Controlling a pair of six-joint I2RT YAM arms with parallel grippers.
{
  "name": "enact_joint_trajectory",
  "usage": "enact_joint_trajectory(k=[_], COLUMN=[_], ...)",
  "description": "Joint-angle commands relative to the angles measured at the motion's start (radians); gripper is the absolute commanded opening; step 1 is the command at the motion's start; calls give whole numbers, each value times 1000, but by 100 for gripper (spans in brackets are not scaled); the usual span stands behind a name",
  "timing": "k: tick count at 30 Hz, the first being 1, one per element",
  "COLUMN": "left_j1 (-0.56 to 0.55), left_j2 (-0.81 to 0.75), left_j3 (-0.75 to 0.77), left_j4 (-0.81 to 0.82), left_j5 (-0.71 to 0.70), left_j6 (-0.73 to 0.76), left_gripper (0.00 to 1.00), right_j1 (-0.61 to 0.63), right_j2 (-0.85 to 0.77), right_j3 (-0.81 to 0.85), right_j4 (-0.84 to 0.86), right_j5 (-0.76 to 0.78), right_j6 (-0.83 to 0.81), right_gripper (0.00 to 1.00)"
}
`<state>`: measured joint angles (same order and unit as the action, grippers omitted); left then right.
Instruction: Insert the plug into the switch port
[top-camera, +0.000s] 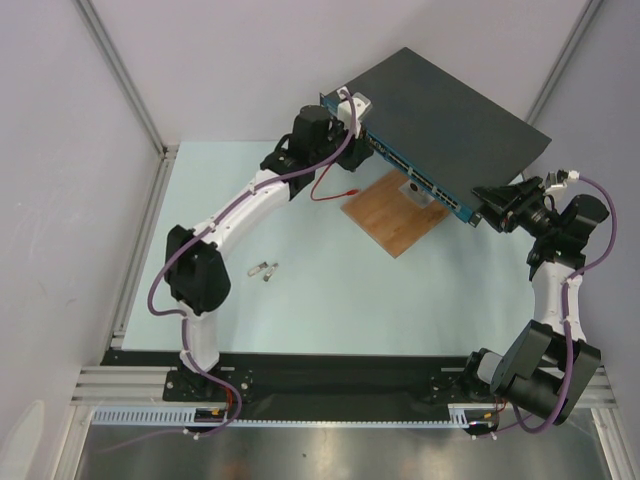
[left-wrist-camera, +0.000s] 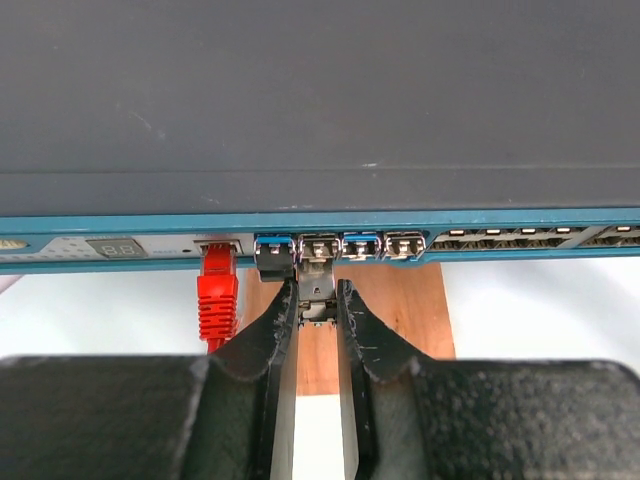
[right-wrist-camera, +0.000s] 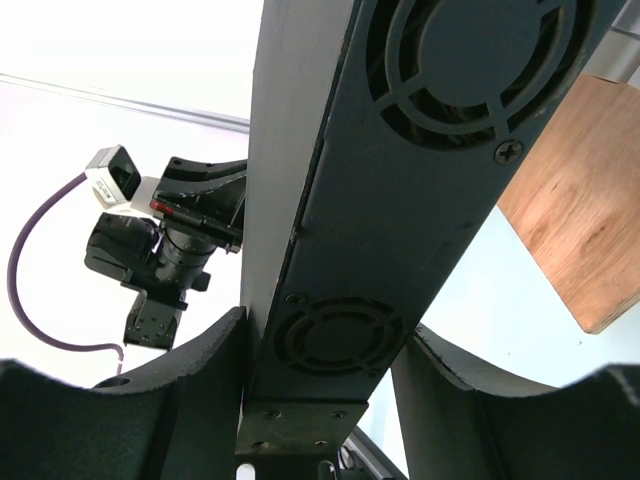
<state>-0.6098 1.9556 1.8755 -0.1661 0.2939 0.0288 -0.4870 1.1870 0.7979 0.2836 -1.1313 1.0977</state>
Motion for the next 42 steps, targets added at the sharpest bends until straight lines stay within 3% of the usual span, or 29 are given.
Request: enact_joint_trajectory(k=[1,3,4,7,14,17,20,24,27,42], left_j1=[-5,-4,-4,2,13,15,15,15,13,13], left_j2=[26,-4,-15,-81,-198,-213,-201,-162,-136,-46], left_j3=[71,59,54,13,-65,-78,-73,-27,2,74], left_j4=[113,74,60,24,-56,-99,-119,-139,-147,-138], left_j5=[24,28,24,21,-9,-39,-38,-33,-16,7], left_j6=[-23,-15,-12,-12,23,31,30,3,-20,-82], left_gripper=[11,20,30,41,45,43,34,8,0,0], right_j1=[50,48,48,44,33,33,33,34,36,41], right_j2=[19,22,20,20,16,17,20,28,34,51], right_j3=[55,58,60,63,69,76,83,101,112,127], right_j4=[49,46,39,16,-9,-26,-37,-75,-86,-123], right_j5=[36,38,39,47,36,33,28,21,19,7], right_j6=[-113,-114,-117,-136,-157,-170,-183,-208,-220,-257], right_gripper=[0,0,0,0,0,0,0,0,0,0])
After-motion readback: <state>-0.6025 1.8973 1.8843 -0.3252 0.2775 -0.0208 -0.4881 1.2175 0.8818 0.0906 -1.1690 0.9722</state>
